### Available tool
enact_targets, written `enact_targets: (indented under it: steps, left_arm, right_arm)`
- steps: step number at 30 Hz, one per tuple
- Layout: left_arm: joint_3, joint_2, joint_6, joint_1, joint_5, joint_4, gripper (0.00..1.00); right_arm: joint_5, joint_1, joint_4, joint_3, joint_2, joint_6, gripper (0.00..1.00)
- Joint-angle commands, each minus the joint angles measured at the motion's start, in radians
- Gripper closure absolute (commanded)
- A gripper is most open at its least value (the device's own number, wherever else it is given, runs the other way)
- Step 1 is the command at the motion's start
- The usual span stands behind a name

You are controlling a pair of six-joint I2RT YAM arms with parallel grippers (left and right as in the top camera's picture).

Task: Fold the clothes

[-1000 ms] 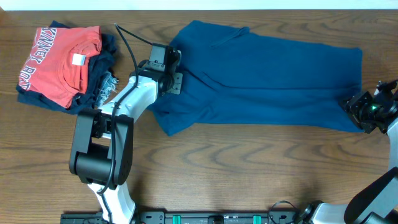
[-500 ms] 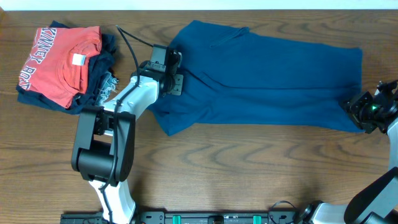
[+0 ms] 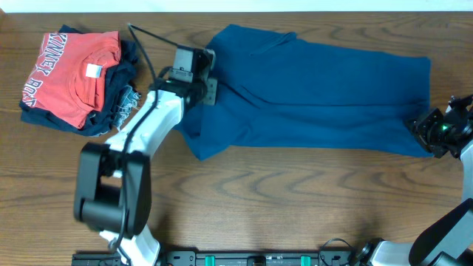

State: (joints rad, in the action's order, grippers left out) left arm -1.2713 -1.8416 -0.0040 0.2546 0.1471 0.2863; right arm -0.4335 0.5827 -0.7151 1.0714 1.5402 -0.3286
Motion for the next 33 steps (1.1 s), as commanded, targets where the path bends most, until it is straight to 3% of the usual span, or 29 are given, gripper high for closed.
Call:
enact_targets:
  steps: [1, 25, 33]
  left_arm:
    - [-0.037, 0.045, -0.016, 0.005, 0.003, -0.005, 0.94]
    - [-0.036, -0.015, -0.004, 0.079, 0.005, -0.158, 0.94]
    - [-0.037, -0.034, -0.005, 0.091, 0.075, -0.228, 0.94]
  right_arm:
    - [0.001, -0.007, 0.005, 0.007, -0.001, 0.007, 0.68]
    - [0.015, -0.007, 0.008, 0.008, -0.001, 0.0, 0.68]
    - [0.019, -0.007, 0.011, 0.007, -0.001, 0.0, 0.68]
